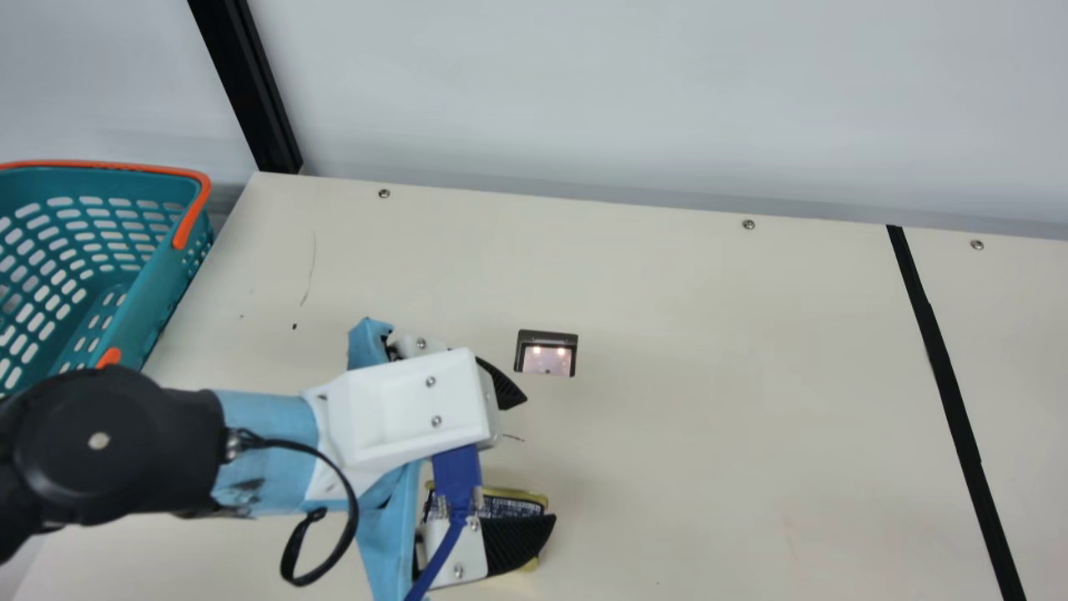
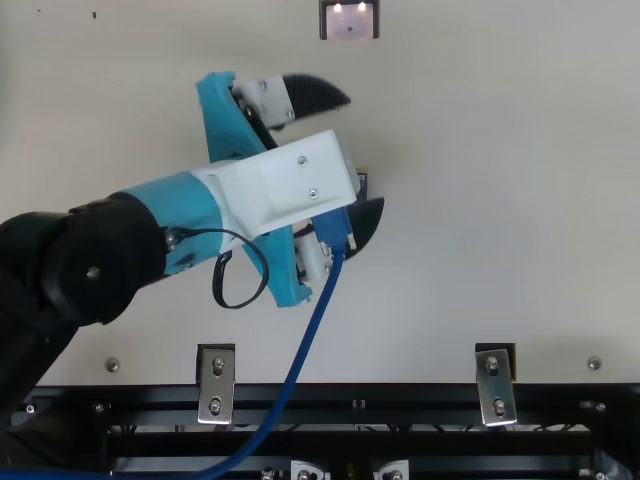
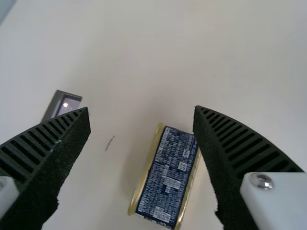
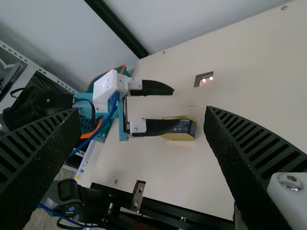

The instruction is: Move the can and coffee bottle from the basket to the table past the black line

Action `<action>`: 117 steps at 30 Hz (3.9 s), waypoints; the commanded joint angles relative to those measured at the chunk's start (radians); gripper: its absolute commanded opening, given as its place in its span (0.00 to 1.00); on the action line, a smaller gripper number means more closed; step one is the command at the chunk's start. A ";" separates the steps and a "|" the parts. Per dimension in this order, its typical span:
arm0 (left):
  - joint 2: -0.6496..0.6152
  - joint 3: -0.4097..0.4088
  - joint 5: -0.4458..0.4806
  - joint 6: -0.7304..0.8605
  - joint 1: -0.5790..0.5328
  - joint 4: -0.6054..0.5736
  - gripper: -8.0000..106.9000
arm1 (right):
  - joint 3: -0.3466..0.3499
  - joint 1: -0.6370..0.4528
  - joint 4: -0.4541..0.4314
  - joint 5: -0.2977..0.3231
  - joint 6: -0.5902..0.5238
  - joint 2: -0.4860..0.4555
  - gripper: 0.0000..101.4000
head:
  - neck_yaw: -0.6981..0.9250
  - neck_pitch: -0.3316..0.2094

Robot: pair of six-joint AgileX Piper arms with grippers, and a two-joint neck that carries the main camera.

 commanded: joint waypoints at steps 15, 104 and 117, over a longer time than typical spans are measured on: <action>-0.071 0.007 -0.059 -0.134 0.007 0.176 0.85 | 0.000 0.000 0.000 0.000 0.000 0.000 1.00 | -0.005 -0.004; -1.000 0.545 -0.131 -1.224 0.286 1.004 0.85 | -0.266 0.448 -0.251 -0.156 -1.057 1.079 1.00 | -0.005 -0.004; -1.000 0.545 -0.131 -1.224 0.286 1.004 0.85 | -0.363 0.579 -0.305 -0.142 -1.110 1.283 1.00 | -0.005 -0.004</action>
